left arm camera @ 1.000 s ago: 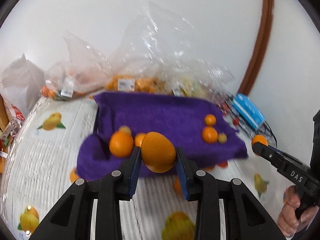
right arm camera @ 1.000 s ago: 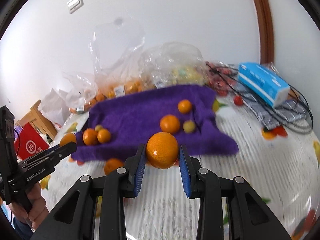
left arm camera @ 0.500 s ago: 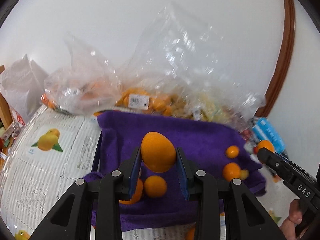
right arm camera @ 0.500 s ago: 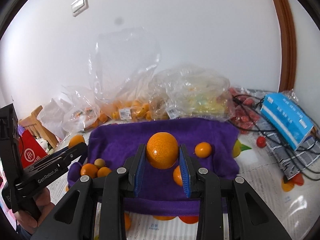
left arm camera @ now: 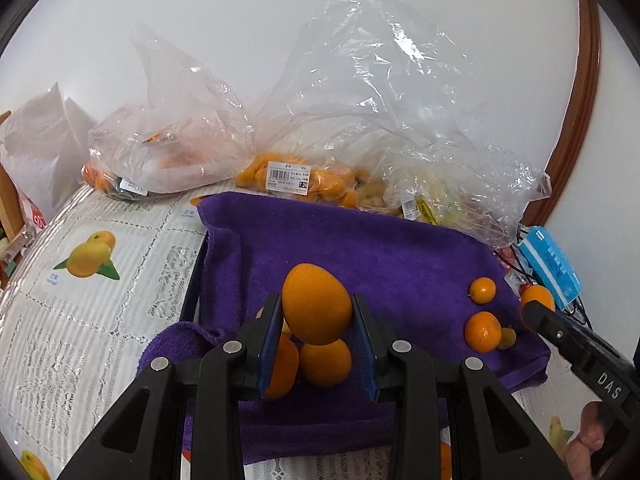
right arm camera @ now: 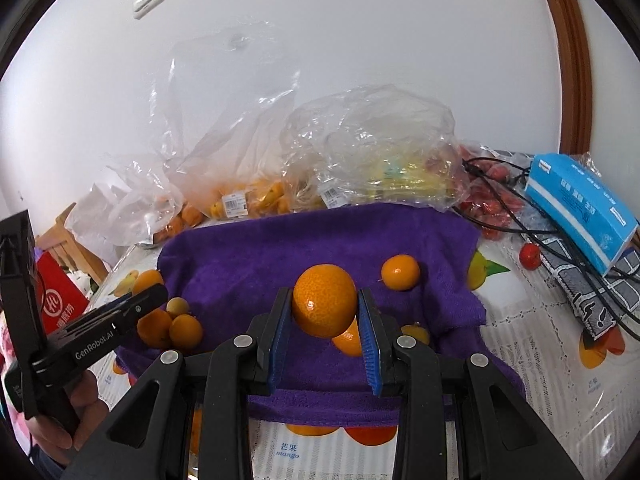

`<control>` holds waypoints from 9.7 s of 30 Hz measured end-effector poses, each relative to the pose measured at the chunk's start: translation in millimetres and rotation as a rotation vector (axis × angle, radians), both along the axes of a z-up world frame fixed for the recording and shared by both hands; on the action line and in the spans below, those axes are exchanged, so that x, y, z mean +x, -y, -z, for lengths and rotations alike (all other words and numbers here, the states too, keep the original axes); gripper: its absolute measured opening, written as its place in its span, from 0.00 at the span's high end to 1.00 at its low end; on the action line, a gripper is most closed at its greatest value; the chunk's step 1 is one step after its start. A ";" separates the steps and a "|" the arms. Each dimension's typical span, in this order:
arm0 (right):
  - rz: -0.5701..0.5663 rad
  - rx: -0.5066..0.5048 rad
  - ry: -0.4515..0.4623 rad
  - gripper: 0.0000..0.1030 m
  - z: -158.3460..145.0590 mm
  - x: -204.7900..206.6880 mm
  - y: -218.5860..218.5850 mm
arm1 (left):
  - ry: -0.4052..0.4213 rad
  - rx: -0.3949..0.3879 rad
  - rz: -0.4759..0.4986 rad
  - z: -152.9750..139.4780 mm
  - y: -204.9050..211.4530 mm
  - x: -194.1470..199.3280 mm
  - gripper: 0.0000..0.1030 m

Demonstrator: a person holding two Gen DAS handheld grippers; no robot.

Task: Organize fruits
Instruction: 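Carry both oranges over the towel and open both tools to release them, then grasp a red strawberry with the right tool while the left tool grasps an orange, then carry the strawberry and orange over the towel and open both tools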

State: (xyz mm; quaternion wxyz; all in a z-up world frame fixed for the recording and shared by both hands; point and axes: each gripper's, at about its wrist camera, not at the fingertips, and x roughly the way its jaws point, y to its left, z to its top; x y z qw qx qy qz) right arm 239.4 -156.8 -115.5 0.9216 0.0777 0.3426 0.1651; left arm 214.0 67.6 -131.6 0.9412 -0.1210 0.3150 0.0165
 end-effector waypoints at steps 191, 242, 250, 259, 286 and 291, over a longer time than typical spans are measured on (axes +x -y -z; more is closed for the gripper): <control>-0.006 -0.023 -0.156 0.76 55.0 -114.0 47.0 | -0.204 0.114 0.317 40.1 86.2 -45.6 0.61; 0.048 0.003 -0.158 0.76 55.2 -115.4 56.1 | -0.062 -0.134 0.411 24.5 62.2 -59.3 0.63; 0.108 -0.046 -0.092 0.76 43.2 -121.2 52.6 | 0.003 -0.081 0.359 8.6 59.1 -69.1 0.63; 0.059 -0.089 0.007 0.76 -10.9 -101.1 32.8 | 0.037 -0.050 0.253 -32.8 29.1 -59.4 0.63; -0.037 0.033 -0.096 0.76 26.2 26.9 -23.9 | -0.008 0.018 -0.003 5.9 -2.6 27.3 0.63; -0.034 0.017 -0.078 0.76 29.7 25.1 -24.7 | 0.018 0.047 0.023 4.4 4.7 24.9 0.63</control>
